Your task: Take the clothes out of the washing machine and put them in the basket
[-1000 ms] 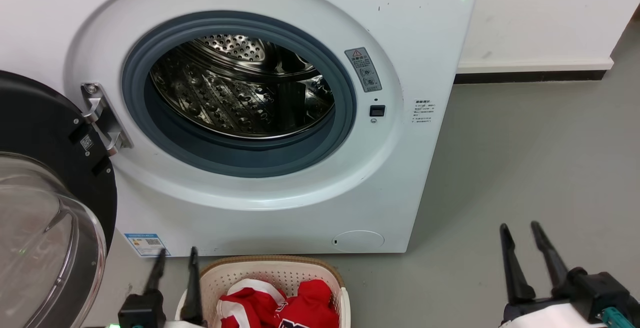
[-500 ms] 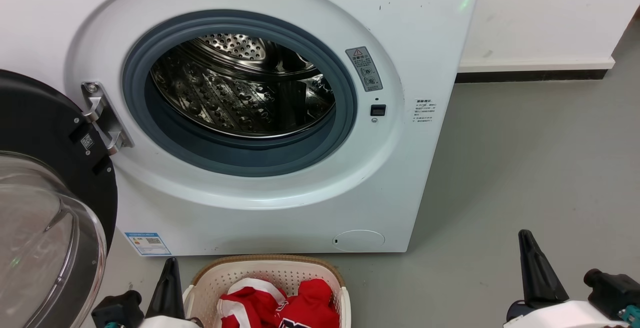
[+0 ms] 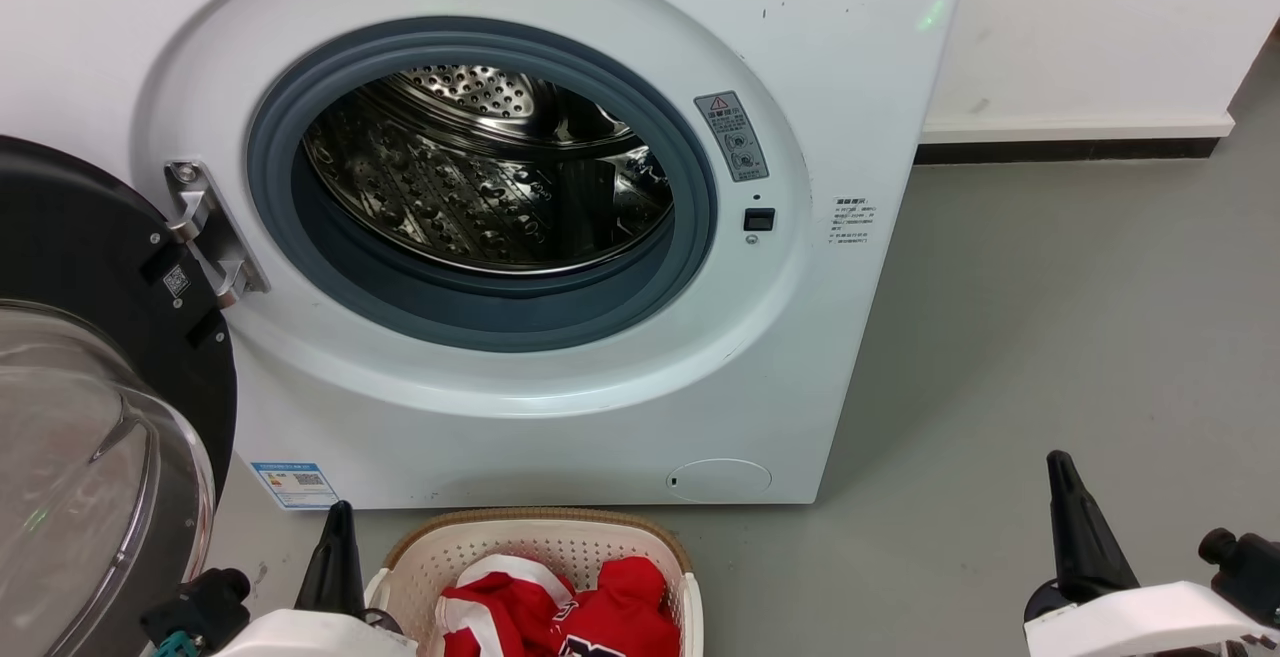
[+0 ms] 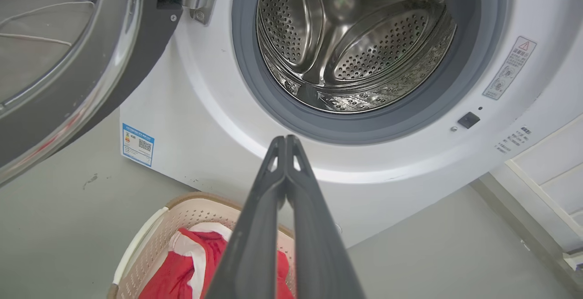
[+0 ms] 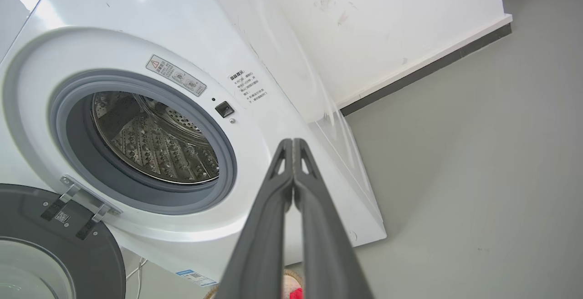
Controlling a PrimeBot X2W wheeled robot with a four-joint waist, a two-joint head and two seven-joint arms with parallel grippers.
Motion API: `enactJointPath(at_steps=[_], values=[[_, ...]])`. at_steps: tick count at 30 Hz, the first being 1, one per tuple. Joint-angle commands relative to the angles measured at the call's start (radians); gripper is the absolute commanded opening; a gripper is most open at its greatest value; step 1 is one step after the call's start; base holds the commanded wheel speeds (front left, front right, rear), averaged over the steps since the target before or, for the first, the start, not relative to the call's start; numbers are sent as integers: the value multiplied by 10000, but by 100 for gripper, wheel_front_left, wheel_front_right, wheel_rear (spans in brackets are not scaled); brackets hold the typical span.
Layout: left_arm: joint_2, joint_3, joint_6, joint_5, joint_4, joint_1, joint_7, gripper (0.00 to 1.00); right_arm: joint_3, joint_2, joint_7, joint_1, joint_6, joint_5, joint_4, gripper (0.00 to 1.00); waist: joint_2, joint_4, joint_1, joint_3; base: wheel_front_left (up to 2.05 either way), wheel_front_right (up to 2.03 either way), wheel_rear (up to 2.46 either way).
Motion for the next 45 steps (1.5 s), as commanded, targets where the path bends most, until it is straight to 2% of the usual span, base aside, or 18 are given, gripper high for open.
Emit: enactJointPath(at_steps=[1, 21, 45], values=[[13, 56, -52, -358, -99, -275, 64, 0, -14, -94, 68, -360, 0, 396, -68, 0, 0, 3, 0, 2, 0, 0, 0], [9, 212, -309, -3312, 71, -691, 758, 0, -120, -158, 711, -736, -1, 3313, 217, 0, 0, 55, 0, 48, 0, 0, 0], [3, 371, -552, -6170, 243, -1088, 1433, 0, -284, -169, 1398, -1119, -3, 6074, 505, 0, 0, 117, 0, 103, 0, 0, 0]])
